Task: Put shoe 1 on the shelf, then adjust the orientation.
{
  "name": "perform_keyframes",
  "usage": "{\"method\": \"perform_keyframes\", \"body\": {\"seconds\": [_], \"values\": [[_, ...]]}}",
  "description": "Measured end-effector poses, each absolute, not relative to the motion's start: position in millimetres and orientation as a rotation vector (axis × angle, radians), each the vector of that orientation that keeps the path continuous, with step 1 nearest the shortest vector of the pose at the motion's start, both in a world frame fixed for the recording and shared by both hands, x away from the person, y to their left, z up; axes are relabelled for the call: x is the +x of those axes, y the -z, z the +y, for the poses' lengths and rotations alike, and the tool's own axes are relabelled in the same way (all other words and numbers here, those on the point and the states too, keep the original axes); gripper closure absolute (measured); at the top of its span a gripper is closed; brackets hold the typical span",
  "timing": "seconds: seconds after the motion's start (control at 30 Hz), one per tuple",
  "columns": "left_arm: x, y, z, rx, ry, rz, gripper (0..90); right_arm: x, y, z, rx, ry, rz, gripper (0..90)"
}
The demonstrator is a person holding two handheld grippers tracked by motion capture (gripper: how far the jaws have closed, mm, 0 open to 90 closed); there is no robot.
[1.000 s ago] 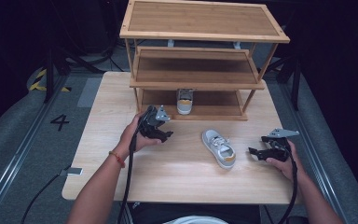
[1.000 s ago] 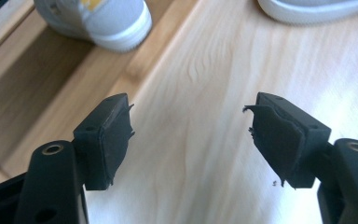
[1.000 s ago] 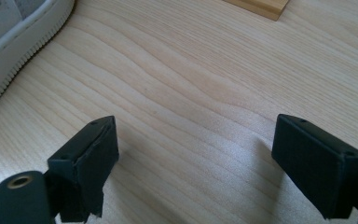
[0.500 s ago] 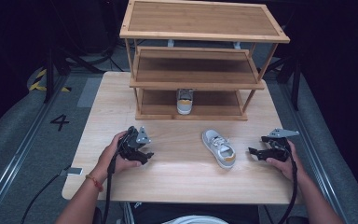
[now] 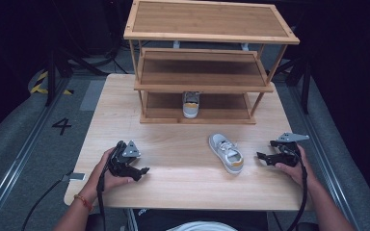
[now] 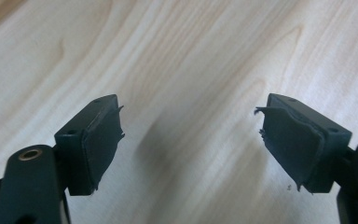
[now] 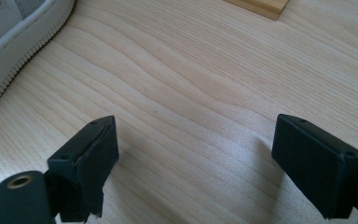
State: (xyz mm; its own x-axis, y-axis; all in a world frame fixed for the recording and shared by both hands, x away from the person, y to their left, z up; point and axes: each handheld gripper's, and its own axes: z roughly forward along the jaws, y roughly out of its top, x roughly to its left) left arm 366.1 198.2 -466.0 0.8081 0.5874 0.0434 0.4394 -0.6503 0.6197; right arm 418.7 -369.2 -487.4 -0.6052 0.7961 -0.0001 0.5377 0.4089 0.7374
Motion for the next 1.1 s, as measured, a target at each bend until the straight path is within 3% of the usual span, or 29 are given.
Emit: {"method": "perform_keyframes", "body": {"seconds": [0.23, 0.63, 1.1], "values": [[361.9, 475.5, 205.4, 2.355, -0.262, 0.801, 15.6, 419.2, 486.8, -368.8, 1.129, -1.021, 2.342, 14.9], [355.3, 482.6, 212.4, 2.266, -0.303, 0.825, 14.4, 414.3, 477.8, -364.9, 1.046, -1.024, 2.418, 20.4], [355.7, 482.6, 212.6, 2.267, -0.299, 0.823, 14.2, 388.5, 455.8, -325.6, 0.742, -1.113, 2.57, 25.2]]}}
